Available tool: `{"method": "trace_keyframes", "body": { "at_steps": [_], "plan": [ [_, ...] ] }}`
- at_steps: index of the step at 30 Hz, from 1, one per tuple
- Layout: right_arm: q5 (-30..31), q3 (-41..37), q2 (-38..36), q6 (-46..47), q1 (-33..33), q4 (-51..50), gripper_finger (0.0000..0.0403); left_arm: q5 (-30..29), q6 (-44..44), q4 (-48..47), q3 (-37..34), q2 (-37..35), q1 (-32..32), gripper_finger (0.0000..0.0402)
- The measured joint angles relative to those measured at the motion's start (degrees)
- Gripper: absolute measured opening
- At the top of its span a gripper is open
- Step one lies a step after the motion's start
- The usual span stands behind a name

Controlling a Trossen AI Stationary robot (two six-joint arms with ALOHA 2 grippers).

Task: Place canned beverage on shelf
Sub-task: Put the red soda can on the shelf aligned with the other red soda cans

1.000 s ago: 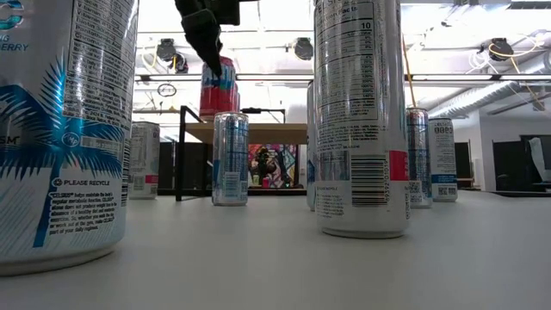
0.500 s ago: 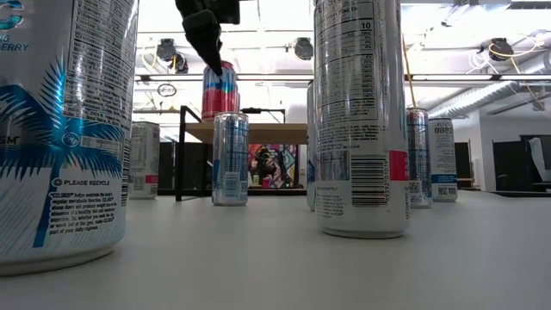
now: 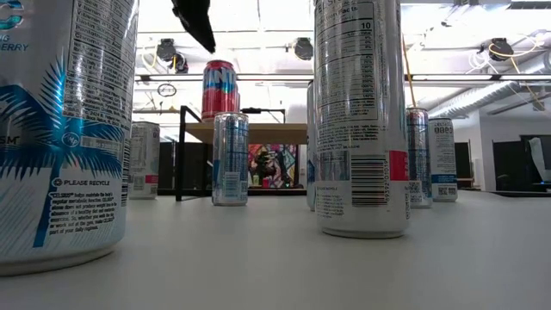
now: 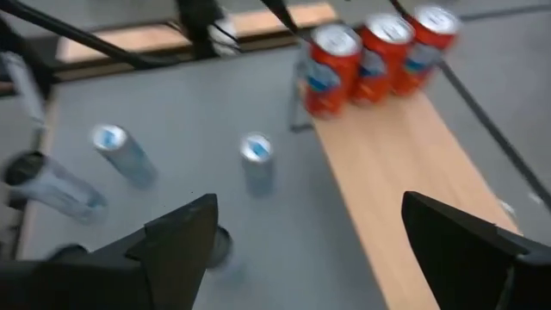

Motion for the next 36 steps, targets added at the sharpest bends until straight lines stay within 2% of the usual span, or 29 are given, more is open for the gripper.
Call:
{"method": "trace_keyframes", "body": {
  "at_steps": [5, 7, 9, 12, 18, 22, 26, 31, 36],
  "plan": [
    [-8.21, -6.13, 0.70, -0.52, -0.70, 13.02, 0.0299, -5.99, -13.15, -0.07, 0.00, -3.80, -1.33, 0.0327],
    [-9.74, -8.36, 1.49, -0.51, -0.79, 17.85, 0.0284, -7.50, -17.36, -0.23, -0.02, -5.34, -1.76, 0.0327],
    [-9.76, -9.81, 2.57, -0.65, -0.79, 22.75, 0.0269, -8.96, -18.91, -1.05, -0.02, -6.78, -1.84, 0.0327],
    [-9.75, -10.41, 4.95, -2.40, -0.79, 29.55, 0.0248, -14.17, -21.92, -7.76, -0.02, -7.76, -1.76, 0.0327],
    [-9.79, -10.39, 10.18, -8.39, -0.79, 41.67, 0.0205, -13.90, -34.89, -15.67, -0.02, -8.03, -1.32, 0.0327],
    [-9.88, -10.39, 13.89, -10.48, -0.79, 44.47, 0.0171, -12.82, -34.80, -15.69, -0.09, -8.59, -1.97, 0.0324],
    [-11.38, -10.39, 17.93, -9.11, -1.09, 44.41, 0.0135, -12.64, -33.07, -12.49, -0.88, -11.82, -2.93, 0.0304],
    [-17.37, -10.39, 23.74, -7.73, -1.92, 46.67, 0.0077, -10.17, -31.47, -6.04, -6.48, -19.58, -2.96, 0.0271],
    [-17.31, -10.39, 27.33, -6.00, -4.03, 47.53, 0.0025, -4.81, -30.33, 2.00, -13.65, -26.51, -2.89, 0.0248]
  ]
}}
